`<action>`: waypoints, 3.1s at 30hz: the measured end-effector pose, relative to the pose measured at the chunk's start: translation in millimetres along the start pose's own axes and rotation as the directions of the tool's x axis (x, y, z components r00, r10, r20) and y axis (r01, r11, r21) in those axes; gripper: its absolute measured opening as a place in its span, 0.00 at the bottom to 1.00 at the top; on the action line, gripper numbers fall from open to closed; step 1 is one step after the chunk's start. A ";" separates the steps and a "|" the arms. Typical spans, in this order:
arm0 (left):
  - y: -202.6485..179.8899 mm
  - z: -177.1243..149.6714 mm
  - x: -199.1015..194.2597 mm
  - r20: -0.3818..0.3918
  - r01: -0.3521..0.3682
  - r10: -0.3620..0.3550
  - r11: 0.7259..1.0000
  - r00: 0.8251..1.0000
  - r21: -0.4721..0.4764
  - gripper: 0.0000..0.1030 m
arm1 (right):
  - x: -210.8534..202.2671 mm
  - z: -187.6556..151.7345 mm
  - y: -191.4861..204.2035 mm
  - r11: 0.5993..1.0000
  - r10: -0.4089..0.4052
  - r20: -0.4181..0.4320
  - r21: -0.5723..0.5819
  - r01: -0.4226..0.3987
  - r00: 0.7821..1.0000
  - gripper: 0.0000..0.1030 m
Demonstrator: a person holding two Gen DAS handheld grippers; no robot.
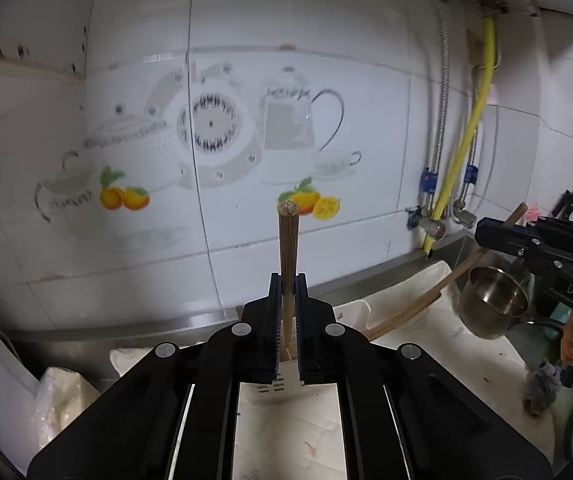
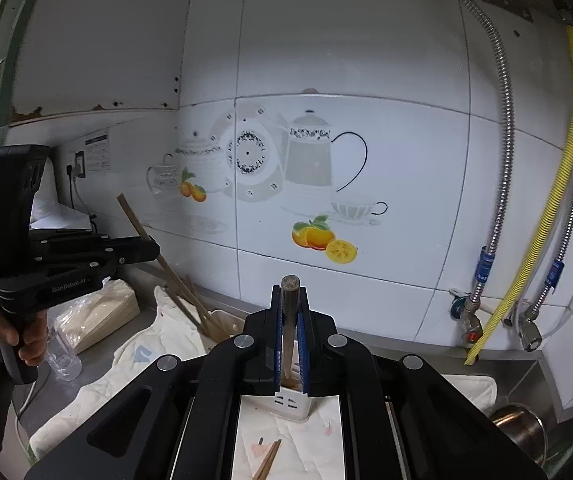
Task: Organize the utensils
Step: 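Raise the left tool's chopstick into the holder while the right tool inserts its own, then open the left tool releasing its chopstick while the right tool opens too, then close the left tool on a loose chopstick while the right tool grasps another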
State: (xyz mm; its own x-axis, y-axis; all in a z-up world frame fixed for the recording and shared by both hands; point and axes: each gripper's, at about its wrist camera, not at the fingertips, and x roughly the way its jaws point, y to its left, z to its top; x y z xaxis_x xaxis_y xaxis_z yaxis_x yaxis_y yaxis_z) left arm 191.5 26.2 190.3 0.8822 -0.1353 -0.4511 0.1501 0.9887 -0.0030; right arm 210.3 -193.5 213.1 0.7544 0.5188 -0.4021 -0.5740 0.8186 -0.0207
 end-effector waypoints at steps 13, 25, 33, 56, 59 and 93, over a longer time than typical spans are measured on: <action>21.0 -26.6 46.5 -0.109 0.004 -0.011 0.998 0.994 -0.068 0.05 | 52.3 -14.3 -9.9 0.999 -0.012 -0.094 0.036 0.016 0.995 0.06; 17.8 -36.6 67.4 -0.162 0.014 -0.026 0.997 0.986 -0.077 0.05 | 89.9 -31.1 -14.9 0.996 0.013 -0.164 0.088 0.001 0.986 0.06; 18.4 -36.8 66.8 -0.154 0.020 -0.034 0.996 0.988 -0.091 0.08 | 95.5 -32.2 -14.2 0.995 0.018 -0.164 0.097 -0.001 0.986 0.07; -8.5 -94.1 2.7 -0.100 0.044 -0.056 0.993 0.993 -0.112 0.46 | 20.7 -123.2 14.6 0.997 0.008 -0.192 0.074 0.006 0.981 0.28; -13.7 -111.6 -4.5 -0.102 0.035 -0.047 0.992 0.994 -0.118 0.48 | 15.4 -152.9 18.5 0.996 0.013 -0.229 0.092 0.009 0.973 0.28; -21.8 -207.7 -26.0 -0.165 0.000 -0.045 0.965 0.985 -0.262 0.52 | 15.8 -299.1 61.1 0.967 0.047 -0.451 0.245 0.073 0.891 0.11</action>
State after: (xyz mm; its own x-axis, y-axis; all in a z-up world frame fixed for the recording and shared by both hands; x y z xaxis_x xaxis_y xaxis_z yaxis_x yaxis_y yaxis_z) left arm 72.6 21.7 16.6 0.7889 -0.1673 -0.5913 0.0283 0.9711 -0.2370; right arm 92.0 -209.0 -68.3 0.5020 0.3894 -0.7723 -0.4218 0.8897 0.1744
